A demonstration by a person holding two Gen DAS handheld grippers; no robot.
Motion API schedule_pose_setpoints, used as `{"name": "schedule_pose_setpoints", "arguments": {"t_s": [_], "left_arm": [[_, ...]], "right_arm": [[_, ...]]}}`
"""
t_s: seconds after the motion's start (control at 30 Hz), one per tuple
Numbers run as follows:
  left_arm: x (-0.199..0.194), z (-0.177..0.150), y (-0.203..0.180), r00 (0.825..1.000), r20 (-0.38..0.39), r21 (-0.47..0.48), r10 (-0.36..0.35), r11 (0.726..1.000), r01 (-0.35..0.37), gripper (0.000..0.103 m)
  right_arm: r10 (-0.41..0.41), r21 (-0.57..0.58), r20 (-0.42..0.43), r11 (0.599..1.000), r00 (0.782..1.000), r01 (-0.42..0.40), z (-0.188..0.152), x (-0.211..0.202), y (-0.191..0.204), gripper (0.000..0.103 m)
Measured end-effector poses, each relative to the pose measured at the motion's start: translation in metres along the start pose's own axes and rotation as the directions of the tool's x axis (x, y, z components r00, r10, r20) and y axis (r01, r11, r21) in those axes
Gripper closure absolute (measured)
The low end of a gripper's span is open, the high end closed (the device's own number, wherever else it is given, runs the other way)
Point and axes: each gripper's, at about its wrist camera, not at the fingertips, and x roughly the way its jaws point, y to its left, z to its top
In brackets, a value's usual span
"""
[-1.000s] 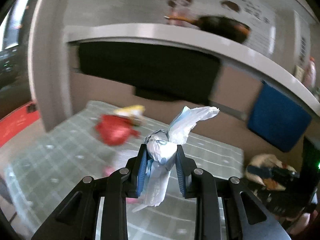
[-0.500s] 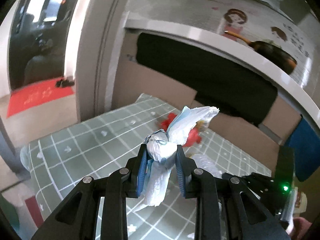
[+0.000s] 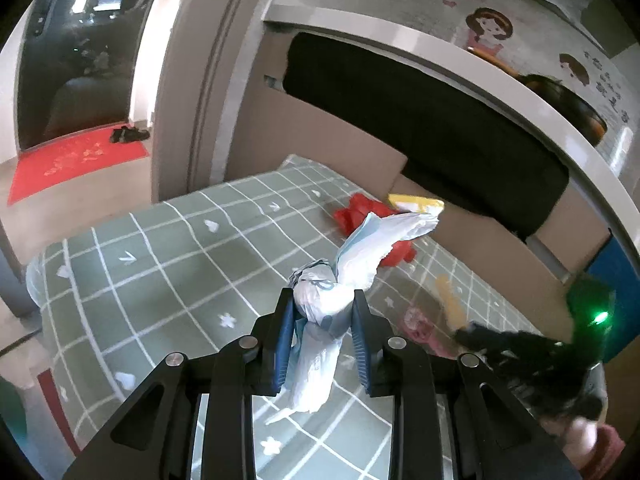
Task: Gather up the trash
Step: 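Return the right gripper over the table while the left gripper holds the white plastic, then grasp the yellow round scrubber sponge with the right gripper while the left holds the plastic, then carry the scrubber sponge and white plastic wrapper over the bin with both grippers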
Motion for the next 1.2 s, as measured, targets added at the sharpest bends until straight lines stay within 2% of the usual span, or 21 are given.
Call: {"name": "schedule_pose_setpoints", "arguments": {"t_s": [0.13, 0.33, 0.43, 0.57, 0.7, 0.77, 0.87, 0.97, 1.2], "left_arm": [[0.004, -0.007, -0.02, 0.999, -0.024, 0.023, -0.039, 0.999, 0.039, 0.075], [0.006, -0.018, -0.057, 0.993, -0.06, 0.067, -0.099, 0.992, 0.103, 0.075], [0.008, -0.025, -0.076, 0.989, -0.084, 0.096, -0.12, 0.987, 0.128, 0.075], [0.011, -0.029, -0.092, 0.987, -0.101, 0.119, -0.124, 0.984, 0.136, 0.075], [0.013, -0.03, -0.098, 0.987, -0.113, 0.134, -0.116, 0.982, 0.131, 0.075], [0.014, -0.031, -0.102, 0.988, -0.112, 0.147, -0.11, 0.981, 0.126, 0.075], [0.013, -0.032, -0.11, 0.989, -0.106, 0.18, -0.102, 0.976, 0.119, 0.075], [0.01, -0.035, -0.124, 0.991, -0.086, 0.215, -0.1, 0.97, 0.116, 0.075], [-0.007, -0.048, -0.18, 0.988, -0.038, 0.303, -0.148, 0.941, 0.152, 0.075]], "right_arm": [[0.044, 0.135, 0.055, 0.989, 0.998, -0.051, -0.009, -0.042, -0.037, 0.089], [0.075, 0.319, 0.115, 0.941, 0.99, -0.109, -0.034, -0.092, -0.09, 0.09], [0.041, 0.317, 0.104, 0.946, 0.994, -0.072, -0.048, -0.1, -0.095, 0.09], [-0.077, 0.262, 0.077, 0.964, 0.994, 0.054, -0.057, -0.098, -0.094, 0.088], [-0.048, 0.254, 0.077, 0.967, 0.996, 0.027, -0.059, -0.08, -0.095, 0.085], [-0.061, 0.242, 0.073, 0.969, 0.995, 0.041, -0.056, -0.07, -0.095, 0.085], [-0.059, 0.23, 0.09, 0.972, 0.994, 0.037, -0.056, -0.07, -0.095, 0.09], [-0.071, 0.219, 0.112, 0.975, 0.991, 0.045, -0.057, -0.085, -0.092, 0.09], [-0.192, 0.218, 0.194, 0.965, 0.962, 0.149, -0.075, -0.153, -0.098, 0.09]]}}
